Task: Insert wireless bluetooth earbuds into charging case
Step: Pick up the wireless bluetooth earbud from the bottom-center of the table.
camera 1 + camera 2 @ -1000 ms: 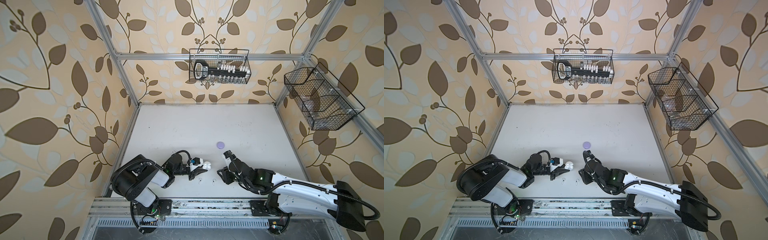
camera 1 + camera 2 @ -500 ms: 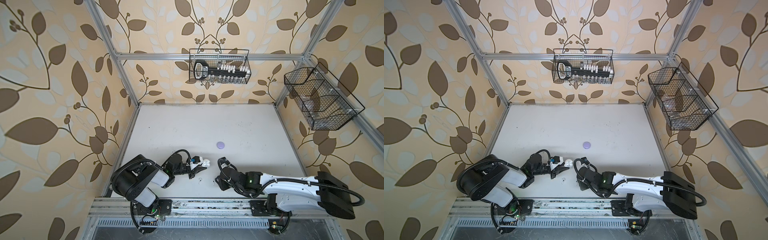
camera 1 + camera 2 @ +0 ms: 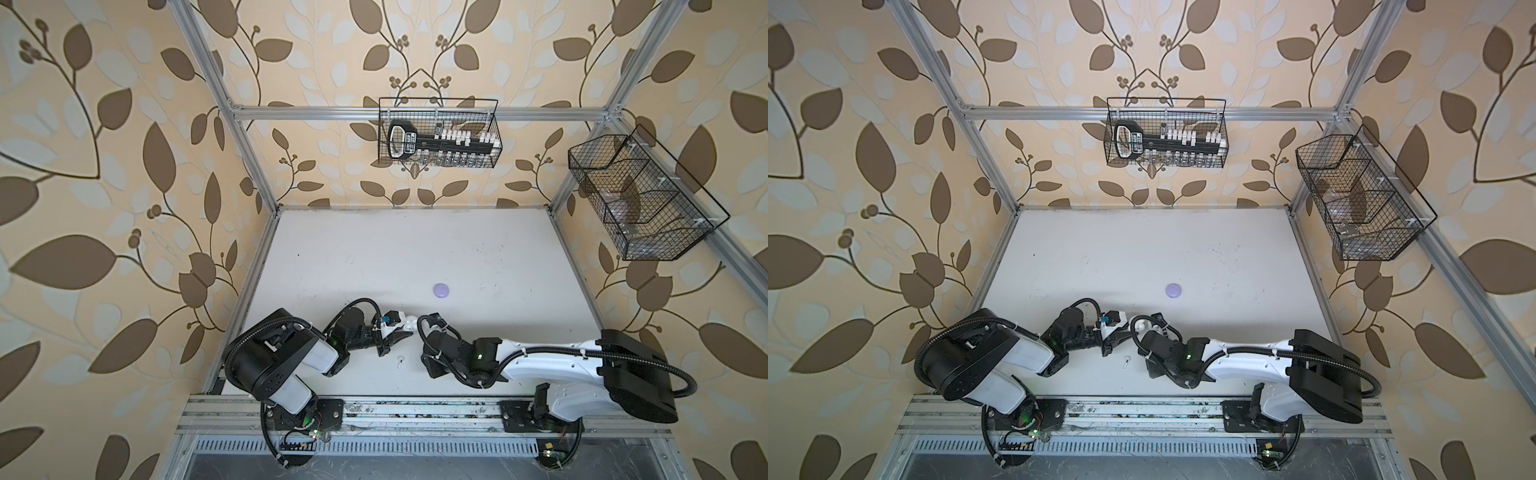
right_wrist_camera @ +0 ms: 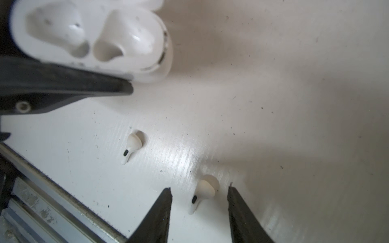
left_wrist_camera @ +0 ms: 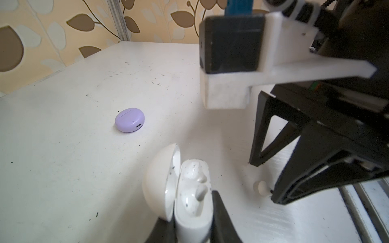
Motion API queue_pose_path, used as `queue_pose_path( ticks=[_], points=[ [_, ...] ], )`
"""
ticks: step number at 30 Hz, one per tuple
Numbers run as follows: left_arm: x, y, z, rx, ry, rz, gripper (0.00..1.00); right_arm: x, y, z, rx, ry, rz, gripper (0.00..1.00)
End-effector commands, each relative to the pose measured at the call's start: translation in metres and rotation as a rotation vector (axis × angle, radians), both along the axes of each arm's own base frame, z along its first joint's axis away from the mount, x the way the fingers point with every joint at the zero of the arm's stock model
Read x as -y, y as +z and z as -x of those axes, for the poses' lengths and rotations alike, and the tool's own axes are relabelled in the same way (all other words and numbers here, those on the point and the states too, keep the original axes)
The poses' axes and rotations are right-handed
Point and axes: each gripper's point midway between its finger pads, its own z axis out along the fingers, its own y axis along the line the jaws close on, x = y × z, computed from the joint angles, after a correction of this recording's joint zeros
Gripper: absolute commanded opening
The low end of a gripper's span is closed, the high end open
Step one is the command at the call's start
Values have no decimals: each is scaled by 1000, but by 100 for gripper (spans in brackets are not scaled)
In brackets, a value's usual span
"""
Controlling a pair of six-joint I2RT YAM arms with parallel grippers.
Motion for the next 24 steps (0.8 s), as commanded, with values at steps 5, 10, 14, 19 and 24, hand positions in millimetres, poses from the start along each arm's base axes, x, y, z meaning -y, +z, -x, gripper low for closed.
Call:
queue_pose_path(
  ticks=[5,10,14,19,24],
  points=[
    [4,17,-5,58,3,47,8,-2,-1,2,-15,-14,15,38],
    [4,17,-4,60,3,47,8,-2,-6,5,-28,-5,28,36],
    [4,17,-4,59,4,48,8,-3,-9,7,-34,-2,34,35],
    [4,17,-5,59,6,47,8,-3,-8,9,-33,2,32,36],
    [4,17,-5,60,6,48,9,-4,-9,11,-32,8,34,36]
  ],
)
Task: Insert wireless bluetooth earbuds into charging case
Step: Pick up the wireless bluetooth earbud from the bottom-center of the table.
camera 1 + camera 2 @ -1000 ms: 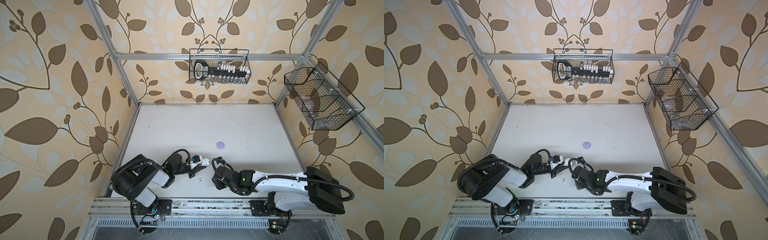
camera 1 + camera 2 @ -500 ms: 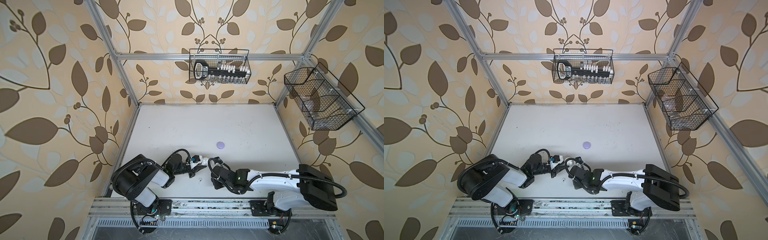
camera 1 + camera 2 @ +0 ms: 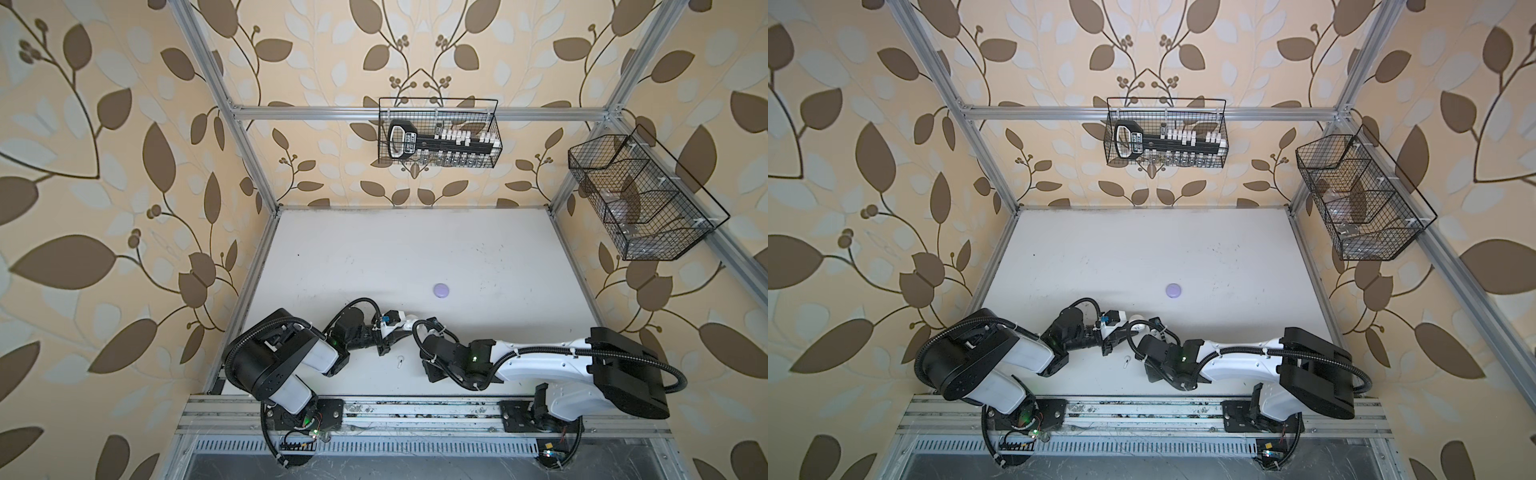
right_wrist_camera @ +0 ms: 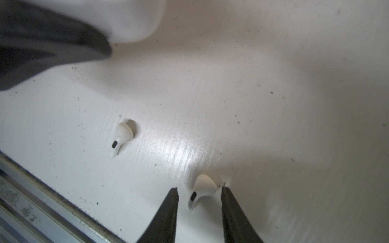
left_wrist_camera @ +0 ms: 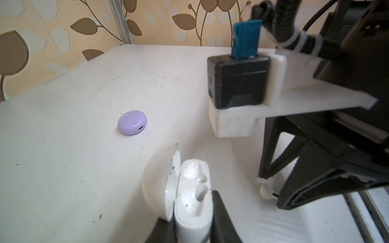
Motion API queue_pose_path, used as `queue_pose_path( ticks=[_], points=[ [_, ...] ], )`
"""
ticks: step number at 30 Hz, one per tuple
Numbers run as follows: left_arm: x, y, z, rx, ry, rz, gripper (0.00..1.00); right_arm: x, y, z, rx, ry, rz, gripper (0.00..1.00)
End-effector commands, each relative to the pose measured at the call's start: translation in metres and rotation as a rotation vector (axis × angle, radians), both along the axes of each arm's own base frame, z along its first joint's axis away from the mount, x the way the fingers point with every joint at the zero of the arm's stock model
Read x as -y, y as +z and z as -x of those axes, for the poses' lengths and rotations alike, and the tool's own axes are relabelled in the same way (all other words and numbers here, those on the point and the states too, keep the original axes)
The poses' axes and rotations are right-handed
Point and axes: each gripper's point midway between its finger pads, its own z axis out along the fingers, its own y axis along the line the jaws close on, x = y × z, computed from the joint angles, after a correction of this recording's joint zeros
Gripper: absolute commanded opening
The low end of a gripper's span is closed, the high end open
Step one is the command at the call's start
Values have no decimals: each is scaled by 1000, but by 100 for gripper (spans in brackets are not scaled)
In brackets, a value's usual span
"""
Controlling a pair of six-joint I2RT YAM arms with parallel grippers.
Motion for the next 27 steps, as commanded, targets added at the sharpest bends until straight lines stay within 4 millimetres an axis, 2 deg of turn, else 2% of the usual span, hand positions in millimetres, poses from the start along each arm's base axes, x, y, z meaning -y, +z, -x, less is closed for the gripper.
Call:
queue_pose_path(
  ticks=[1,17,27],
  points=[
    [4,15,-3,51,0,44,9,-3,2,1,-4,-14,-1,36],
    [4,16,-3,54,0,44,9,-4,-7,-1,-20,-21,10,33],
    [4,16,-3,55,1,45,9,-9,-6,-3,-22,-12,-7,30]
  ],
)
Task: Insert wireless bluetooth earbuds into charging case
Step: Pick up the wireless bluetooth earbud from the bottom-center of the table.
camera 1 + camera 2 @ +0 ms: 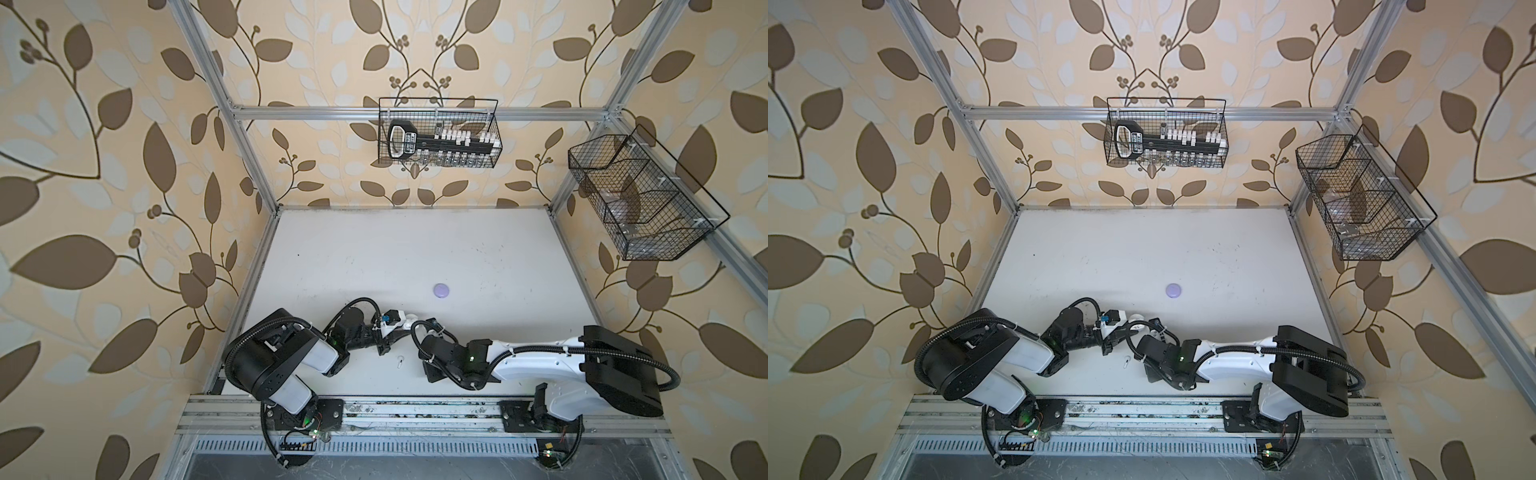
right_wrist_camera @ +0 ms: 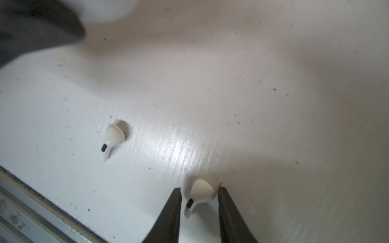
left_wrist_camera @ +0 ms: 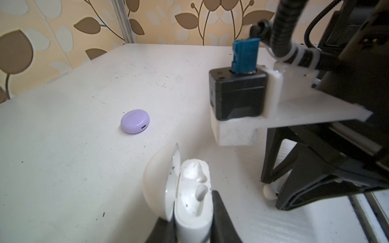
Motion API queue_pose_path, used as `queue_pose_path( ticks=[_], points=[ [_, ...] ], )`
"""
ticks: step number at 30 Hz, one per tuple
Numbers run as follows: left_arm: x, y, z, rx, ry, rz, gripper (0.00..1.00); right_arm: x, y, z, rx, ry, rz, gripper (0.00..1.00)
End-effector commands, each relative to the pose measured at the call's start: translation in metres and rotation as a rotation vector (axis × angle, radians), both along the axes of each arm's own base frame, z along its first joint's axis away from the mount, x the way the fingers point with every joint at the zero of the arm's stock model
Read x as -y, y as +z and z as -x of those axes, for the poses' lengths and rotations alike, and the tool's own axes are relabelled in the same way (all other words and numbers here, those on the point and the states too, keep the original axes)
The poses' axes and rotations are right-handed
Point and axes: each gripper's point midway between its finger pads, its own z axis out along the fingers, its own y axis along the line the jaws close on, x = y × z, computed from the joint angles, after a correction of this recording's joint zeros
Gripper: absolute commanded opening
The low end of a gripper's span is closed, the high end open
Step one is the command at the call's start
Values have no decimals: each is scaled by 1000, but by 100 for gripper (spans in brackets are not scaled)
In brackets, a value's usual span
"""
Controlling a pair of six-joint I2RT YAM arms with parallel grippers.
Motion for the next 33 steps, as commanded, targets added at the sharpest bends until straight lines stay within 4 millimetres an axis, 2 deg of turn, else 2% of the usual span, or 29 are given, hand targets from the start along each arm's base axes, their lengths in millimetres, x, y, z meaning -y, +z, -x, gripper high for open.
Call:
queue_pose_path(
  ticks=[1,15,26,33],
  points=[
    [4,16,-1,53,-9,46,9,-9,3,-3,-5,-4,-18,29],
    [4,16,-1,54,-9,48,9,-7,4,-4,1,-2,-10,22],
    [4,16,-1,52,-11,46,9,-4,23,-12,60,-20,-50,19],
    [5,16,-2,51,-10,47,9,0,22,-17,74,-38,-51,18]
  ],
)
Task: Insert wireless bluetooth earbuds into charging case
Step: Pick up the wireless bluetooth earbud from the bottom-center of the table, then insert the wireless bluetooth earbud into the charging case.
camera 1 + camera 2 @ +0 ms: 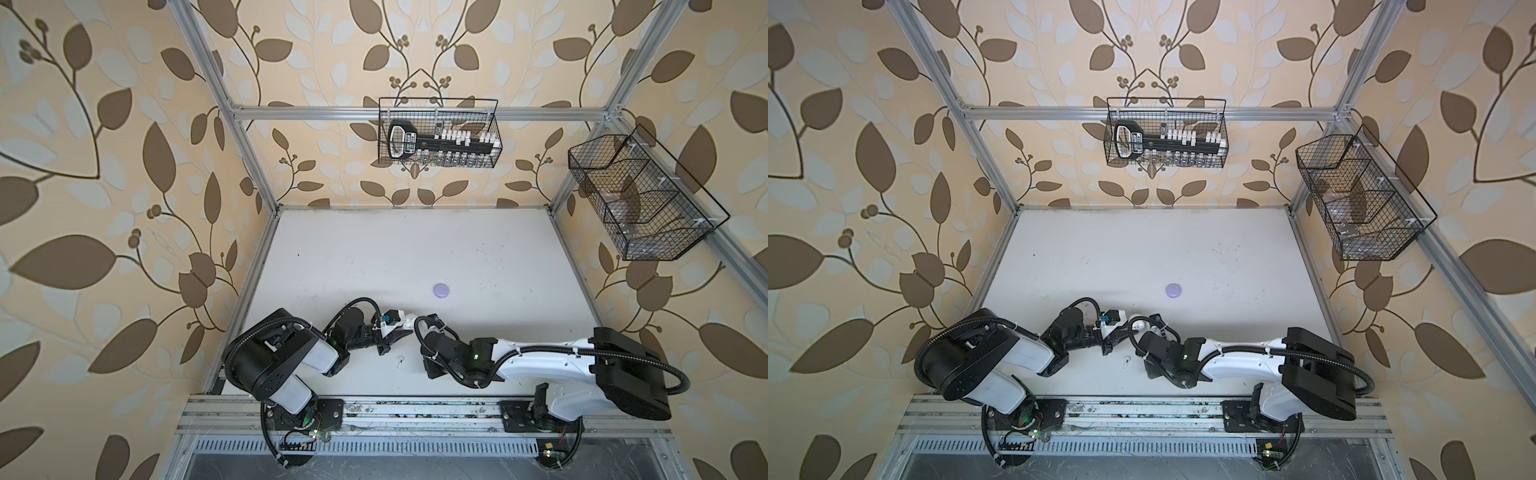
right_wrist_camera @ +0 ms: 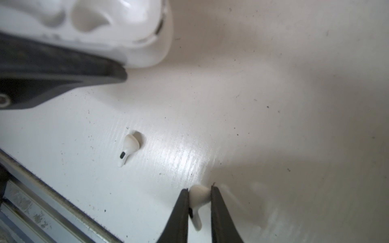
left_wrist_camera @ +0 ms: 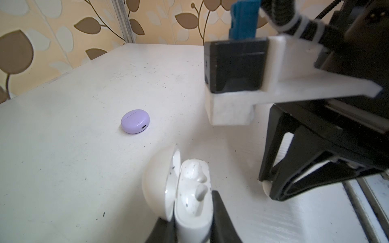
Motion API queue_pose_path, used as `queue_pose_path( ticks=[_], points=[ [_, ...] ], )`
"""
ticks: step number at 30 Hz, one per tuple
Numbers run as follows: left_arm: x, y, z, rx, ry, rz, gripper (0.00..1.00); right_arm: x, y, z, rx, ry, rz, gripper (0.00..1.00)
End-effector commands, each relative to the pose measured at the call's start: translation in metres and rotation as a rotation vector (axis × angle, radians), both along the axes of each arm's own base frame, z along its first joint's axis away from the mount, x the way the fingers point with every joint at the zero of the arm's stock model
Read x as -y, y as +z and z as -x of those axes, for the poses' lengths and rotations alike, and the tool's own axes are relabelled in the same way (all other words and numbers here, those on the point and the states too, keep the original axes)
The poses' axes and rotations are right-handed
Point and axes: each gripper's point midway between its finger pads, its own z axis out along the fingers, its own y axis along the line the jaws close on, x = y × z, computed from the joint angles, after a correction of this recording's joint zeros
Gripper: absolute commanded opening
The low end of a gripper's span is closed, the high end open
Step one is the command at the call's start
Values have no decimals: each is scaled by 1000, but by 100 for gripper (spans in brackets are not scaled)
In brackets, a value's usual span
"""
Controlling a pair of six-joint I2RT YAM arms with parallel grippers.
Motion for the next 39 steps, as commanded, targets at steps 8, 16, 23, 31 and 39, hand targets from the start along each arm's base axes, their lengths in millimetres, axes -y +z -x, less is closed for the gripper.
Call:
queue_pose_path(
  ticks=[8,16,23,31,39],
  points=[
    [5,16,-2,50,-11,48,9,8,14,-21,84,-74,-84,18],
    [3,17,-5,48,16,53,9,4,46,-44,237,-140,-258,17],
    [1,19,-11,44,47,61,9,14,68,-56,379,-212,-383,17],
    [-1,21,-16,40,71,75,9,17,93,-64,507,-263,-504,16],
    [-3,22,-21,30,88,89,9,6,109,-72,568,-259,-590,16]
  ],
)
